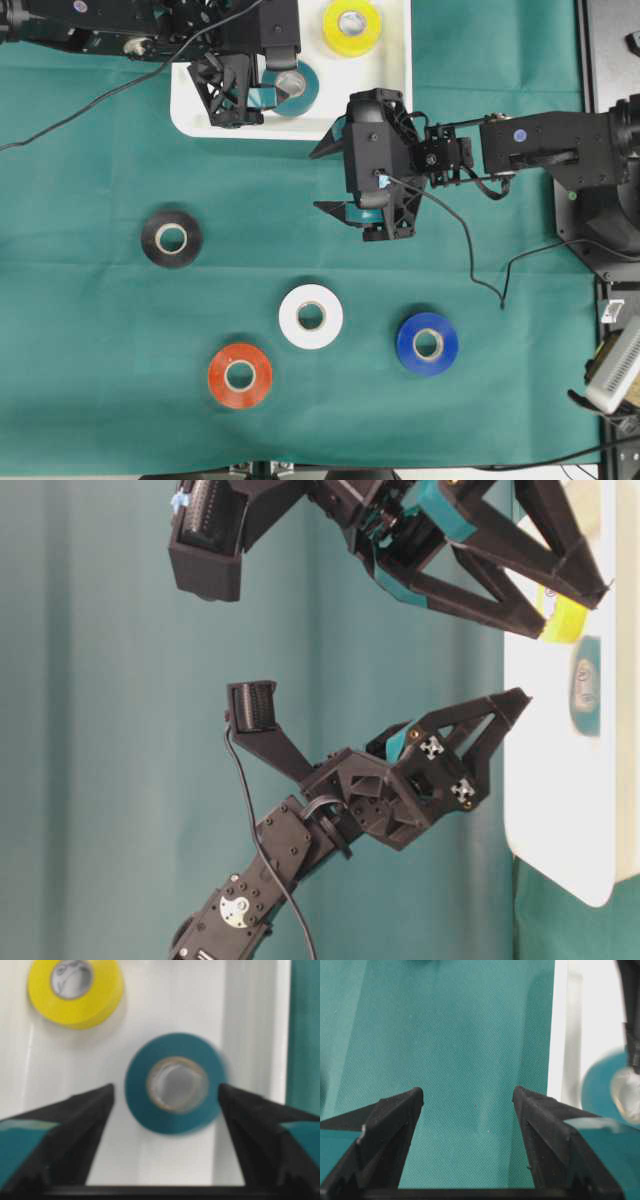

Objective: Put the tape alternately from left to right into the white case.
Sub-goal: 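Release the teal tape in the tray and withdraw the left gripper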

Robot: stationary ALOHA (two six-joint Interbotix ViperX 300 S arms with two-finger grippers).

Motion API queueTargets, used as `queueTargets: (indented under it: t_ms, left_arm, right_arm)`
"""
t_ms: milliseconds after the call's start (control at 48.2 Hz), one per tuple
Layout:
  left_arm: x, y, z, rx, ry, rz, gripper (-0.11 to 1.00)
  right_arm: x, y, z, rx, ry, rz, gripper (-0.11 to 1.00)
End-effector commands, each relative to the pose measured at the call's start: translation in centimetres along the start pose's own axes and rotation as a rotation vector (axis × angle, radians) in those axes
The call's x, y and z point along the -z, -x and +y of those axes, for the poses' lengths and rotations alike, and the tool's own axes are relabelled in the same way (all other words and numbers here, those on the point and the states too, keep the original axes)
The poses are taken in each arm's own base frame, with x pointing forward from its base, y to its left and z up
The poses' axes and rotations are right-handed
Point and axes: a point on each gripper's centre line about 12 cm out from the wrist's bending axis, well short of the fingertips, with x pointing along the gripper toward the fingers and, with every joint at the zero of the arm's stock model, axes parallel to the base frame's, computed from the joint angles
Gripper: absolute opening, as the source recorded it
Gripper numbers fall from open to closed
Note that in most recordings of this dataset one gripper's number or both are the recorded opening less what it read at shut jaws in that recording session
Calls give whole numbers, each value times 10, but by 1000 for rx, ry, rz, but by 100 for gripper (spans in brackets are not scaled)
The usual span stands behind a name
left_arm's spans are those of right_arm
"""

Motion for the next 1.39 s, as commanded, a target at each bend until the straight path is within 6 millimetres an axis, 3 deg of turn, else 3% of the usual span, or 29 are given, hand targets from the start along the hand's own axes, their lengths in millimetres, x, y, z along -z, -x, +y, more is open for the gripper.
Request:
queueTargets:
  t_ms: [0,104,456,975,1224,1369]
  left_arm:
    - [-19,16,4,-15,-3,-61,58]
    - [-17,18,3,-14,-4,-60,84]
    - [-7,34,-15,13,-24,-54,82]
    - [13,81,-101,165,-166,-86,82]
    - [27,89,-129,221,-218,-76,82]
    - [29,89,-131,224,-221,-75,81]
  right_arm:
    - [-6,3,1,-3,2,-23,77]
    - [-5,3,1,-3,2,-21,77]
    - [-5,3,1,-4,0,-23,77]
    - [-5,3,10,-22,15,-22,77]
    - [-5,3,10,-22,16,-22,77]
    - [-5,3,10,-23,19,-20,77]
